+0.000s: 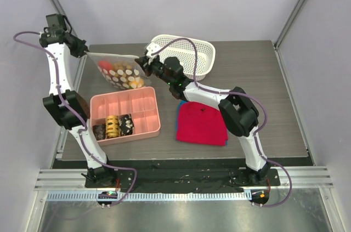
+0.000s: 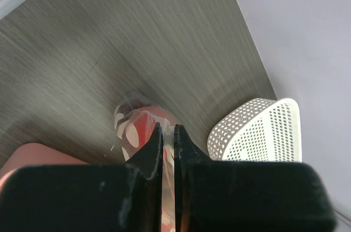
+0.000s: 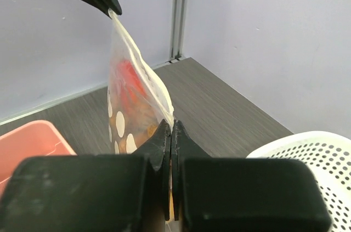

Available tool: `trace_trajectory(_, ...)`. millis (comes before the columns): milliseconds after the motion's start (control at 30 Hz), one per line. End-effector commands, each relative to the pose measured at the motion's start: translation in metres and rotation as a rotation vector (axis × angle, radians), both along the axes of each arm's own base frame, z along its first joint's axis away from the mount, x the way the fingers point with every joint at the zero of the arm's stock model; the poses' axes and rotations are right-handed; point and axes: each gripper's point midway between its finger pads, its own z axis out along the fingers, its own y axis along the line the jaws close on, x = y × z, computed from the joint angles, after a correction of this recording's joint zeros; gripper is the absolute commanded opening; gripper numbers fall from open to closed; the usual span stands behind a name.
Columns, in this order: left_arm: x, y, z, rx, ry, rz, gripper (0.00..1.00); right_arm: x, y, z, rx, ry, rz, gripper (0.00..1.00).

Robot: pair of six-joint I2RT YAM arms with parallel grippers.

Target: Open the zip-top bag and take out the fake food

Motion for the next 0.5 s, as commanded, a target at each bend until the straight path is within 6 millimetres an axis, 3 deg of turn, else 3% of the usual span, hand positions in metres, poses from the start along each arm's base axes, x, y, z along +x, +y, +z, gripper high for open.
trace_trajectory(0,-0.005,0.042,0.027,0.107,-0.083,0.106,0.0,0.0,-0.03,0.068,0.117,-0.135,-0.005,0.01)
trace_trajectory(133,-0.008,0.046,0.033,0.11,-0.083,0.105,0.0,-0.008,-0.026,0.058,0.102,-0.129,0.064,0.01)
trace_trajectory(200,-0.011,0.034,0.034,0.058,-0.08,0.088,0.16,-0.014,-0.02,0.057,0.109,-0.125,0.106,0.01)
trace_trajectory(233,-0.013,0.023,0.03,0.011,-0.07,0.068,0.28,-0.015,-0.019,0.059,0.109,-0.13,0.11,0.01)
trace_trajectory(267,-0.017,0.009,0.039,-0.033,-0.095,0.041,0.45,-0.018,-0.014,0.057,0.096,-0.137,0.131,0.01)
trace_trajectory(300,-0.018,-0.003,0.041,-0.059,-0.106,0.017,0.55,-0.019,-0.011,0.058,0.089,-0.141,0.143,0.01)
trace_trajectory(333,-0.024,-0.014,0.034,-0.099,-0.084,0.021,0.61,-0.02,-0.01,0.059,0.083,-0.145,0.144,0.01)
trace_trajectory(367,-0.033,-0.024,0.05,-0.111,-0.12,0.012,0.7,-0.022,-0.008,0.06,0.079,-0.151,0.148,0.01)
trace_trajectory(400,-0.036,-0.032,0.057,-0.125,-0.145,0.006,0.73,-0.023,-0.007,0.06,0.069,-0.16,0.151,0.01)
trace_trajectory(467,-0.046,-0.041,0.052,-0.191,-0.132,0.048,0.75,-0.027,-0.004,0.061,0.058,-0.168,0.16,0.01)
